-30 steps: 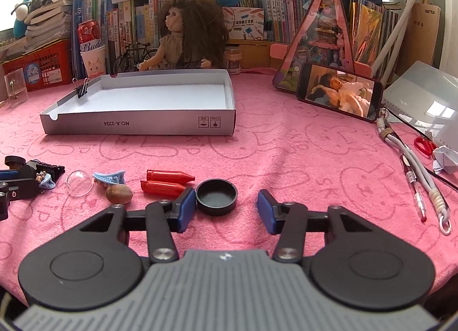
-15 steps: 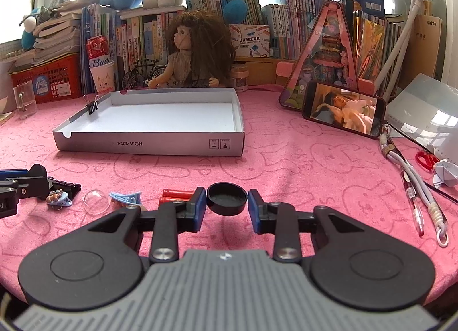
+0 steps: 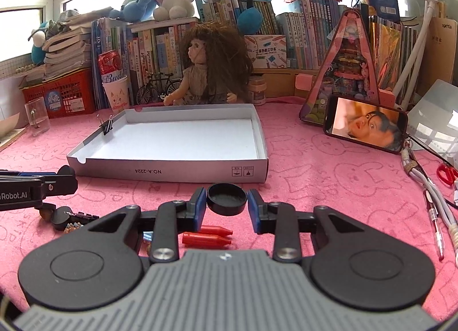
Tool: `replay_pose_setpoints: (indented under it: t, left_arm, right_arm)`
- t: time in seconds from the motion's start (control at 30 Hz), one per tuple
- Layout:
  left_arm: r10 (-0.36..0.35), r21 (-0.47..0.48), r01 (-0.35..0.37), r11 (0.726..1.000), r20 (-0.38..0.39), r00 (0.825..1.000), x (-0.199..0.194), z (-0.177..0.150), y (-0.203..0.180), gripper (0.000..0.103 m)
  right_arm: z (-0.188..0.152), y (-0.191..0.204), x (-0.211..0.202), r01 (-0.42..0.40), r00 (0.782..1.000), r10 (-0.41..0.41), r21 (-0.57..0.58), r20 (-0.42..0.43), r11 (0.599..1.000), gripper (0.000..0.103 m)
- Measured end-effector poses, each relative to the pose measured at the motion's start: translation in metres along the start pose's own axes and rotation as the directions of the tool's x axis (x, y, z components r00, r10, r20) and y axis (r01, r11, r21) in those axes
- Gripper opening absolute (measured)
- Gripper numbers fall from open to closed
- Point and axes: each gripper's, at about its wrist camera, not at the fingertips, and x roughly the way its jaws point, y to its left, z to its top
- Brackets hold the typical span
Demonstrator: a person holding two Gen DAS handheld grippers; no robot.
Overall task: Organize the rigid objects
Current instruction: 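Carry the black disc in the left tool while the right tool carries the black cap into the white tray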
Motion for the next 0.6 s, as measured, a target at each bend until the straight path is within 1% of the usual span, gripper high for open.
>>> replay_pose_setpoints:
  t: [0.27,0.6]
  left_arm:
    - [-0.022,-0.015,0.022,1.000,-0.022,1.000,0.019,0.015,-0.001,0.030]
    - [-0.046,-0.060,0.044,0.997,-0.036,0.998,0.044,0.035,0.005,0.030]
  right_arm:
    - [0.008,0.001,0.018,-0.035,0.999,0.035,0.022,-0.028,0.999,0.037]
    - [0.025,0.003,0.037,-0.046,0.998,0.047,0.020,-0.033,0.999,0.037]
